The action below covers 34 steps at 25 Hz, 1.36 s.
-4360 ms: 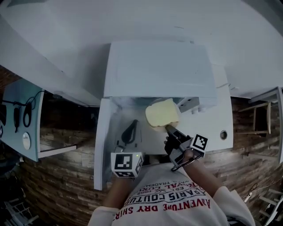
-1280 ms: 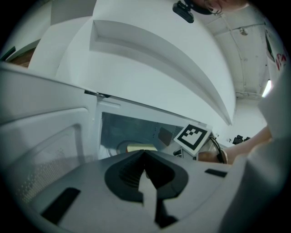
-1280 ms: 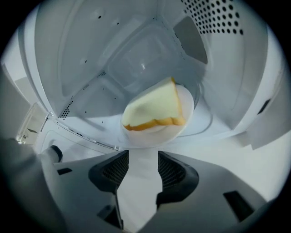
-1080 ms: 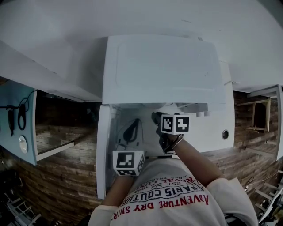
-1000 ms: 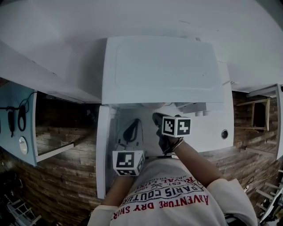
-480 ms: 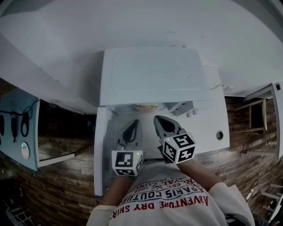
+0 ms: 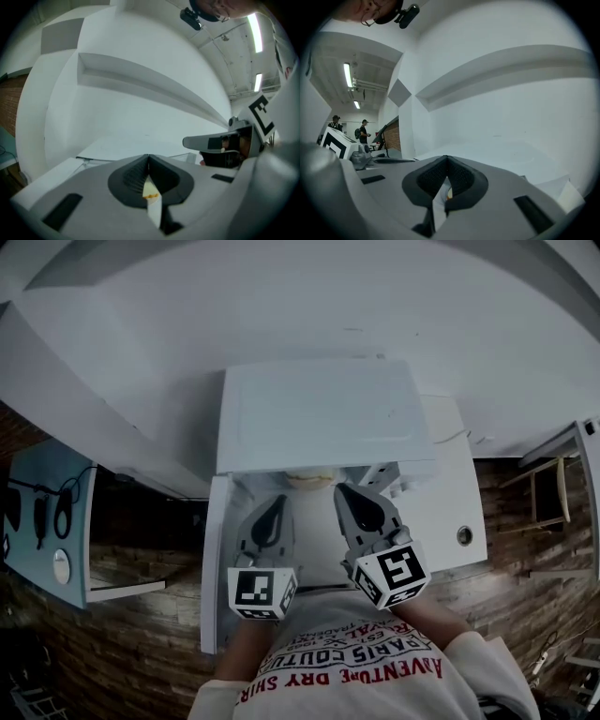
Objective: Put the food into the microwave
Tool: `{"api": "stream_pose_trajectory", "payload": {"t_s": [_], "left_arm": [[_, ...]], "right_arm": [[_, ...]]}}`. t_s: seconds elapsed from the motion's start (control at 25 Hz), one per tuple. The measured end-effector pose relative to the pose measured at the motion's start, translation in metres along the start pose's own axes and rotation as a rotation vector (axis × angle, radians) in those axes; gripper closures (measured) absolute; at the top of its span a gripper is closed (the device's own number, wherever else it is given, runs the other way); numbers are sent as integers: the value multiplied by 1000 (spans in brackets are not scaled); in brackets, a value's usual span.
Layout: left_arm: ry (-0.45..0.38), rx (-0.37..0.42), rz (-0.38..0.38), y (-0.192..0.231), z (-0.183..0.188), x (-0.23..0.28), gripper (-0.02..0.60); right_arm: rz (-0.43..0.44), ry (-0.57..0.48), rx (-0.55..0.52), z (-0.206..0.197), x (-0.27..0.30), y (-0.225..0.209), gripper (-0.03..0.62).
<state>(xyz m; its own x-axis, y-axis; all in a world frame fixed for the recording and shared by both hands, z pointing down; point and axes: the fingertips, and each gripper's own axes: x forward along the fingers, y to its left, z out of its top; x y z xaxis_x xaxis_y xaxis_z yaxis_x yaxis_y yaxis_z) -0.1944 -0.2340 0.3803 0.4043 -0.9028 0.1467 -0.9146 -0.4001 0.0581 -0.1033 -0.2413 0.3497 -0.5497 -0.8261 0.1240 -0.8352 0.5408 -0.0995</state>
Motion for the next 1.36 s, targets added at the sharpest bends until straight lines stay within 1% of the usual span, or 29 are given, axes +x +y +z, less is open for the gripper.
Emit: {"api": "stream_pose_trajectory", "payload": {"t_s": [0.08,0.16,0.6,0.76,0.84,1.12,1.36], "left_arm": [[-26,44,-15,-5,9,-2,575],[-46,71,-18,-8,14,-5,575],[-70,75,-16,-14,22,-6,575],[-73,69,4,-11,19,-5,575],[-69,59,18,-10,16,-5,575],[-61,39,24,-10,12,-2,575],[-38,34,32,-7,9,3,575]], "right_arm": [[7,-12,-13,4,-2,2,582],[15,-15,-17,5,-2,4,582],[25,14,-7,-5,-1,2,582],[31,31,6,-11,1,2,582],[35,41,8,-14,1,3,582],[29,71,11,-23,4,-4,582],[38,94,23,-30,9,-7,582]]}}
